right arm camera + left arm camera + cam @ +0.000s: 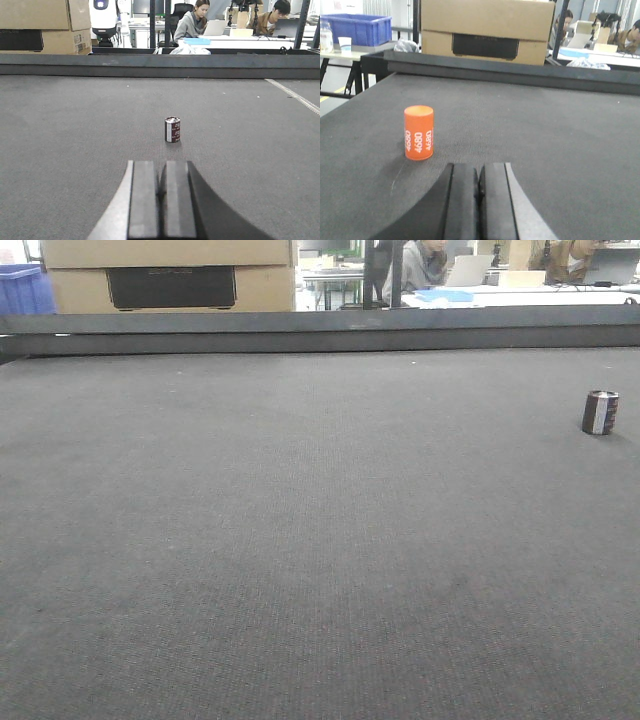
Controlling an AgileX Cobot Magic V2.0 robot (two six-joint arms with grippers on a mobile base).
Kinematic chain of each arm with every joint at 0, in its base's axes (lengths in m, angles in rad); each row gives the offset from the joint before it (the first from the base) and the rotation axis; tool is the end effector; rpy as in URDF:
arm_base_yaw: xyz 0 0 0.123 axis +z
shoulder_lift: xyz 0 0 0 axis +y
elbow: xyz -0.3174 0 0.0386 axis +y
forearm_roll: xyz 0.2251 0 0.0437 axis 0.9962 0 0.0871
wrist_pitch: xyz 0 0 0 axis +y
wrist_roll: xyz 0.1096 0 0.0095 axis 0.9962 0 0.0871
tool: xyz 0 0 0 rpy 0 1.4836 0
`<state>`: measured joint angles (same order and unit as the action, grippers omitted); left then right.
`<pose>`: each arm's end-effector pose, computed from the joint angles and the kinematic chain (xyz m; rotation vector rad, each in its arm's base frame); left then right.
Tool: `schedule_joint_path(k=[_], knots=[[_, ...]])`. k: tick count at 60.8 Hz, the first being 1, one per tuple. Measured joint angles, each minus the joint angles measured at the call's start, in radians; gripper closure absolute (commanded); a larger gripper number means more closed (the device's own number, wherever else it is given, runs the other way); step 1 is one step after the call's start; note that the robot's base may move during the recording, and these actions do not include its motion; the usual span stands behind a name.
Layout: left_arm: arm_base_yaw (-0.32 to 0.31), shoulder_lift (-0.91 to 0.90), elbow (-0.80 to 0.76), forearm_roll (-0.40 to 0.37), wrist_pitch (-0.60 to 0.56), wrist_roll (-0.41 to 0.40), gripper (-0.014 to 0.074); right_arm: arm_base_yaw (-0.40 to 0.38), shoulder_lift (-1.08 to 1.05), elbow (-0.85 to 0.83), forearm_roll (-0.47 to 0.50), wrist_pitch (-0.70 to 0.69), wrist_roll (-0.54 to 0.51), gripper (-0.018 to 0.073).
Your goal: Place cylindrical capacitor in blue bin on shelf
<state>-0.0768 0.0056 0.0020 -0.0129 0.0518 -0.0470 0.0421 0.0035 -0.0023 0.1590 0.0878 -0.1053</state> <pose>0.0182 -0.0015 0.2083 0.0136 1.5439 -0.1089 0.0178 0.0023 0.2060 -0.0023 1.5721 0.0857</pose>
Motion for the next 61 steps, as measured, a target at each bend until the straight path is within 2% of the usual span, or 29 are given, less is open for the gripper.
schedule_joint_path(k=[23, 30, 41, 44, 49, 56, 61], knots=[[0.0, -0.002, -0.003, -0.002, -0.148, 0.0, 0.0708, 0.0, 0.0, 0.001, 0.003, -0.208, 0.0, 0.0719], [0.0, -0.002, -0.086, -0.002, -0.08, 0.0, 0.0708, 0.0, -0.001, -0.031, 0.026, -0.171, 0.0, 0.0719], [0.0, 0.053, -0.311, 0.013, 0.111, 0.0, 0.0703, 0.0, -0.002, -0.252, 0.037, 0.009, 0.0, 0.0719], [0.0, 0.088, -0.373, 0.013, 0.159, 0.0, 0.0676, 0.0, 0.014, -0.327, 0.039, 0.042, 0.0, 0.0719], [0.0, 0.143, -0.449, 0.019, 0.211, 0.0, 0.0581, 0.0, 0.061, -0.416, 0.039, 0.072, 0.0, 0.0719], [0.0, 0.235, -0.535, 0.02, 0.262, 0.0, 0.0379, 0.0, 0.179, -0.525, 0.041, 0.09, 0.0, 0.0719], [0.0, 0.286, -0.575, 0.02, 0.272, 0.0, 0.0279, 0.0, 0.268, -0.575, 0.041, 0.113, 0.0, 0.0719]])
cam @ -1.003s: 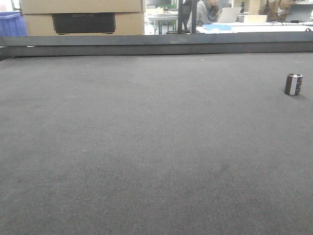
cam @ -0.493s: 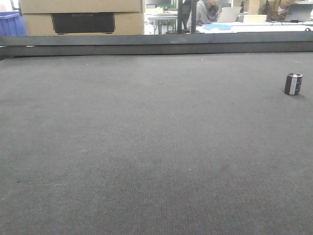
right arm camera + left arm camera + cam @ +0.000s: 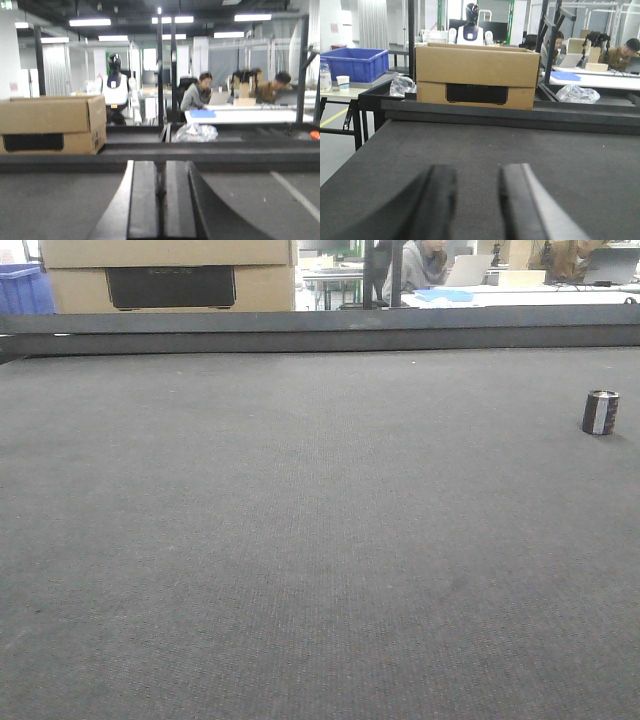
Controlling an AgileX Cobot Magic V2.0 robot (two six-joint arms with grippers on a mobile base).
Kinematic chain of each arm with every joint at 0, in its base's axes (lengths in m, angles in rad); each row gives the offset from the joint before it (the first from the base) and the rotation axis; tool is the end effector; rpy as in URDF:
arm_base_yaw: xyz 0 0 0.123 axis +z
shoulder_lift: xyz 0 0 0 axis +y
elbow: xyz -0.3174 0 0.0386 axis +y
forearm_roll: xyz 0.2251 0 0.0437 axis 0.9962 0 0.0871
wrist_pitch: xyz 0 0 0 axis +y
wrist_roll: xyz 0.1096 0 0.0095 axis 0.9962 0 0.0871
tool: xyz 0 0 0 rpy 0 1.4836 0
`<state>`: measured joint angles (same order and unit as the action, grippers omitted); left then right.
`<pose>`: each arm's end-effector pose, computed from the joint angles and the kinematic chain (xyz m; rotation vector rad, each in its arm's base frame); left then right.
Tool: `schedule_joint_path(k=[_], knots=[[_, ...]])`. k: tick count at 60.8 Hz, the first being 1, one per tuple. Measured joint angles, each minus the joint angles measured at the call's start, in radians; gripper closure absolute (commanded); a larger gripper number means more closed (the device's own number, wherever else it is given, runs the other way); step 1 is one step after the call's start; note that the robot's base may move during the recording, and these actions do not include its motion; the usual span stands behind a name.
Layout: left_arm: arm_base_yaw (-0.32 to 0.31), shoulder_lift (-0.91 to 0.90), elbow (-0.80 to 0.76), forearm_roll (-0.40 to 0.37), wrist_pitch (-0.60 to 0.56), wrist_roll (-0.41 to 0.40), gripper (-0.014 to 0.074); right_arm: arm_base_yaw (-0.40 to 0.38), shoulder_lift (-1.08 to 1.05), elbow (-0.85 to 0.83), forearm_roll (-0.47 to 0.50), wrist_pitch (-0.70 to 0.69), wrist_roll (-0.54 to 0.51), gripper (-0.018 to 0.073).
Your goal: Place cylindrical capacitor in blue bin on shelf
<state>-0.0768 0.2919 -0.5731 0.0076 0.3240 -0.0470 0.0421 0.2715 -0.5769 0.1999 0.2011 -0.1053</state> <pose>0.0211 -0.0014 0.3606 0.0263 1.5269 -0.0912 0.0138 0.0050 0.3759 0.0002 1.3769 0.1384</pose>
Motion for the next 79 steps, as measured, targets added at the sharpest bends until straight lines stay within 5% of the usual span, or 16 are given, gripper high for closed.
schedule_joint_path(k=[8, 32, 36, 46, 68, 79], knots=[[0.0, 0.07, -0.027, 0.0, 0.006, 0.0, 0.0202, 0.0, 0.136, -0.051, 0.0, 0.024, 0.0, 0.0719], [-0.002, 0.128, -0.03, -0.002, 0.012, 0.0, 0.02, 0.0, 0.438, -0.06, 0.0, 0.016, 0.0, 0.0702], [-0.011, 0.128, -0.03, -0.002, 0.012, 0.0, 0.02, 0.0, 0.469, -0.06, 0.0, 0.003, 0.0, 0.0573], [-0.03, 0.128, -0.03, -0.008, 0.012, 0.0, 0.02, 0.0, 0.529, -0.06, 0.0, -0.054, 0.0, -0.0022], [-0.032, 0.128, -0.03, -0.008, 0.012, 0.0, 0.02, 0.0, 0.598, -0.055, 0.0, -0.089, 0.0, -0.0009], [-0.055, 0.128, -0.03, -0.008, 0.012, 0.0, 0.0201, 0.0, 0.704, 0.038, -0.042, -0.244, 0.0, -0.0009]])
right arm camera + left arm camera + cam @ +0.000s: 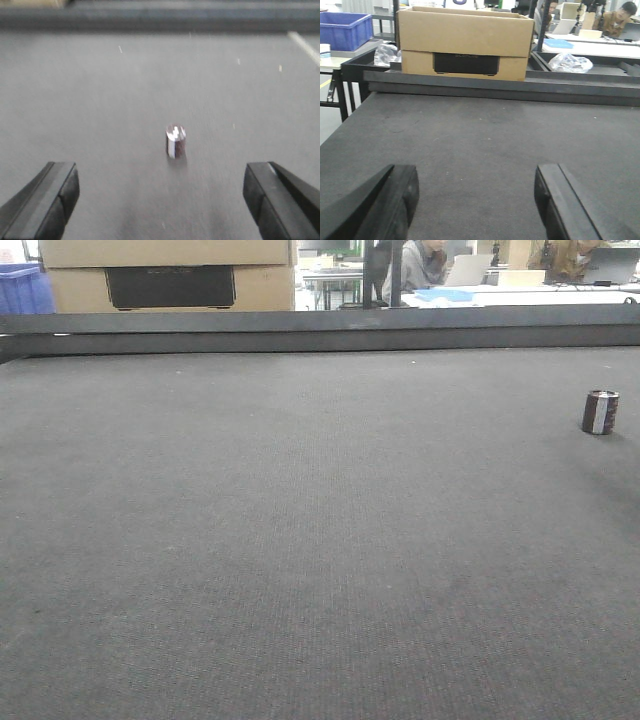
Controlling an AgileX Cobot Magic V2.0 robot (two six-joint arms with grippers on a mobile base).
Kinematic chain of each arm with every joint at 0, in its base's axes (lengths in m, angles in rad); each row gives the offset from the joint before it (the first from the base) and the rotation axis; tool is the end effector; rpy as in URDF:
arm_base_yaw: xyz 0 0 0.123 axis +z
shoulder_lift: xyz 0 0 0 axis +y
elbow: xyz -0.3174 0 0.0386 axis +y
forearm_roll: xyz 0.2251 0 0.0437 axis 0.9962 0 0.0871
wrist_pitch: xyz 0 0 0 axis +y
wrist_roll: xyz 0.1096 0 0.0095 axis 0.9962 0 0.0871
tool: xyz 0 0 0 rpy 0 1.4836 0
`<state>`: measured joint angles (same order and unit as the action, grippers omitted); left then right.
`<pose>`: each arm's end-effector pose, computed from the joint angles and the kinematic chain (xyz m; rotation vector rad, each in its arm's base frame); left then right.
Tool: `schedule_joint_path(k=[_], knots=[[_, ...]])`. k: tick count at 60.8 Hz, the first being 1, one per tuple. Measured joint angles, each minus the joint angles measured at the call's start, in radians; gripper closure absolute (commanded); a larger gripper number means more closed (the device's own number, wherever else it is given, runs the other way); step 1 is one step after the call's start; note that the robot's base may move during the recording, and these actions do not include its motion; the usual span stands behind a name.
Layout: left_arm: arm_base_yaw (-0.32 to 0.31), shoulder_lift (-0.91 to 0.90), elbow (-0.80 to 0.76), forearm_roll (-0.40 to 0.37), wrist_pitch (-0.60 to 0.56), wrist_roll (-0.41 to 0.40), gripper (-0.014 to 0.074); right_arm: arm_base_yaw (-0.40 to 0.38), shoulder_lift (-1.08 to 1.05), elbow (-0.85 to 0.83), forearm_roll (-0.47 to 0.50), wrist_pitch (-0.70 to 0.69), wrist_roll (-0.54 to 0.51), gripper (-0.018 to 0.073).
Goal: Place cylindrical capacitor in blue bin on shelf
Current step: 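Close the right gripper on the dark-brown capacitor and lift it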
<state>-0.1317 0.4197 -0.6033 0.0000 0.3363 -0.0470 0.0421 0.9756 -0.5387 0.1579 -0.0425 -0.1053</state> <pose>0.0486 -0.0064 0.3644 0.0694 1.6366 -0.1369 0.1811 0.0069 0.3184 0.0143 1.8789 0.0587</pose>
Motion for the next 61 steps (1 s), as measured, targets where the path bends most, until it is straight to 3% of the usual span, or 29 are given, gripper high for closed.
schedule_joint_path(k=[14, 30, 61], knots=[[-0.007, 0.0, 0.0, 0.0, 0.0, 0.0, 0.0204, 0.0, 0.213, 0.101, -0.009, -0.365, 0.0, -0.0009], [-0.007, 0.0, 0.0, 0.0, 0.0, 0.0, 0.0204, 0.0, 0.543, 0.053, 0.006, -0.741, 0.0, -0.0009], [-0.007, 0.002, -0.002, 0.0, 0.0, 0.0, 0.0204, -0.031, 0.95, -0.296, 0.016, -0.731, 0.0, -0.0009]])
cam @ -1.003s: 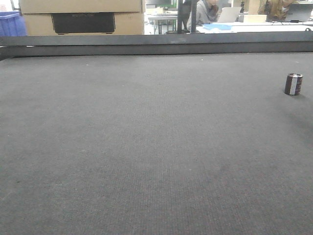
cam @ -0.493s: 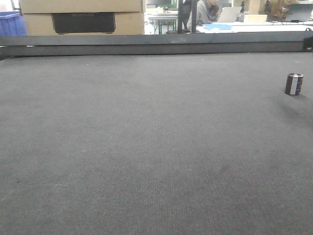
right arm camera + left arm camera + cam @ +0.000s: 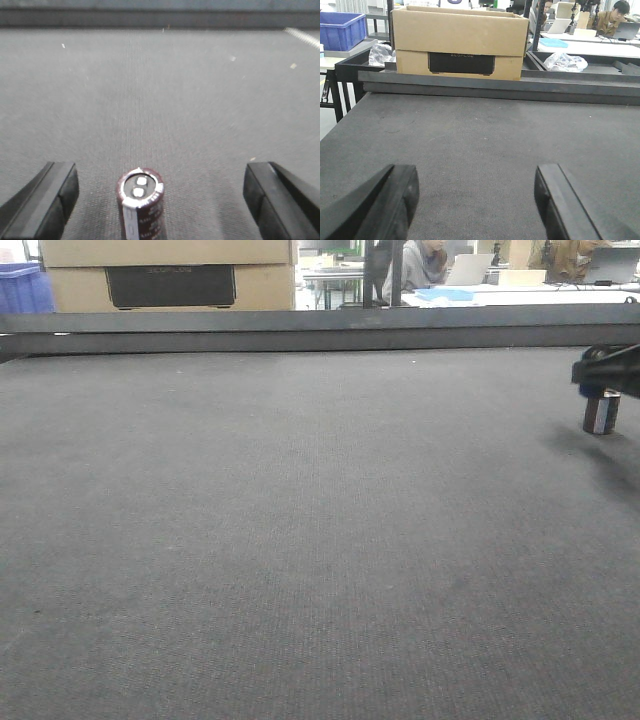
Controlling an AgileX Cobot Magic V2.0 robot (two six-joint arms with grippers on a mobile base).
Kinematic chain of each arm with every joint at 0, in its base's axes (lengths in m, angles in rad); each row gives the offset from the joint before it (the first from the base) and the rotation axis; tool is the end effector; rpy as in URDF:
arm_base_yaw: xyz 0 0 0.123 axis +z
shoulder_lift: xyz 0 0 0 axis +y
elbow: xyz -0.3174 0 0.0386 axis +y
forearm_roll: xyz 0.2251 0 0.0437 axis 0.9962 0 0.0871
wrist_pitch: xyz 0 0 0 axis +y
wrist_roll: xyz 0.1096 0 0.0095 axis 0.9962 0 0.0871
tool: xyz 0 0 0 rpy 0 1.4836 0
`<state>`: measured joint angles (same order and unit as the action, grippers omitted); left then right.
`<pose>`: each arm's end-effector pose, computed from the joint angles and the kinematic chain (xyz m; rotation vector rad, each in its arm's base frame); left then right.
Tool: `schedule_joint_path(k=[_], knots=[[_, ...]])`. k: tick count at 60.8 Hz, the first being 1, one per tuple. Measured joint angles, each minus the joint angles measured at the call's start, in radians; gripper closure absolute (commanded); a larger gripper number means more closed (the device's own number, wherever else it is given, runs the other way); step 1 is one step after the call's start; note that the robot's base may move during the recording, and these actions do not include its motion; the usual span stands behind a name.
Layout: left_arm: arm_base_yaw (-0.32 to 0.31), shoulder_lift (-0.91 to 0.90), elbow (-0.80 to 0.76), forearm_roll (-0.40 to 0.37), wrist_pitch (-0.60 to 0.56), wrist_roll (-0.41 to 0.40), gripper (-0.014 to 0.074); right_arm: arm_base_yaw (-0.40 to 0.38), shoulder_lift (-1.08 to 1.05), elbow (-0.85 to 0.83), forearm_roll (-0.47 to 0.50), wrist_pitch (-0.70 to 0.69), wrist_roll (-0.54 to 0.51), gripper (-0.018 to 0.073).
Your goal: Place cylindrical capacitor in blue bin on shelf
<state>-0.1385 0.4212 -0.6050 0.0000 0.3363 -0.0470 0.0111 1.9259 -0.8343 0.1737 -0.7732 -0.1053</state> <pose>0.0487 -0.0068 0.3648 0.0749 1.6363 -0.1421 0.3953 -0.0089 0.2017 0.0937 1.8062 -0.0876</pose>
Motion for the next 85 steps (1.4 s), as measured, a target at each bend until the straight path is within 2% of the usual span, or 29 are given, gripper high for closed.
schedule_joint_path(k=[9, 14, 20, 30, 40, 49, 66, 71, 79, 85], knots=[[0.0, 0.0, 0.0, 0.0, 0.0, 0.0, 0.0204, 0.0, 0.073, -0.057, 0.0, 0.018, 0.0, -0.0005], [0.0, 0.0, 0.0, 0.0, 0.0, 0.0, 0.0204, 0.0, 0.09, -0.065, 0.0, 0.023, 0.0, 0.0055], [0.0, 0.0, 0.0, 0.0, 0.0, 0.0, 0.0204, 0.0, 0.097, -0.066, 0.0, 0.022, 0.0, 0.0193], [0.0, 0.0, 0.0, 0.0, 0.002, 0.0, 0.0204, 0.0, 0.1, -0.066, 0.0, 0.01, 0.0, 0.048], [0.0, 0.0, 0.0, 0.0, 0.002, 0.0, 0.0204, 0.0, 0.1, -0.066, 0.0, 0.01, 0.0, 0.0641], [0.0, 0.0, 0.0, 0.006, 0.011, 0.0, 0.0204, -0.001, 0.042, -0.066, 0.0, 0.056, 0.0, 0.067], [0.0, 0.015, 0.124, 0.015, -0.007, 0.0, 0.0204, -0.002, -0.274, -0.068, 0.0, 0.252, 0.0, 0.067], [0.017, 0.044, 0.181, 0.022, -0.079, 0.001, 0.0204, -0.002, -0.365, -0.068, 0.0, 0.327, 0.0, 0.067], [0.079, 0.138, 0.262, 0.026, -0.279, 0.001, 0.0198, -0.002, -0.507, -0.068, 0.0, 0.467, 0.0, 0.067], [0.136, 0.265, 0.281, 0.023, -0.395, 0.001, 0.0106, -0.002, -0.596, -0.068, 0.0, 0.566, 0.0, 0.067]])
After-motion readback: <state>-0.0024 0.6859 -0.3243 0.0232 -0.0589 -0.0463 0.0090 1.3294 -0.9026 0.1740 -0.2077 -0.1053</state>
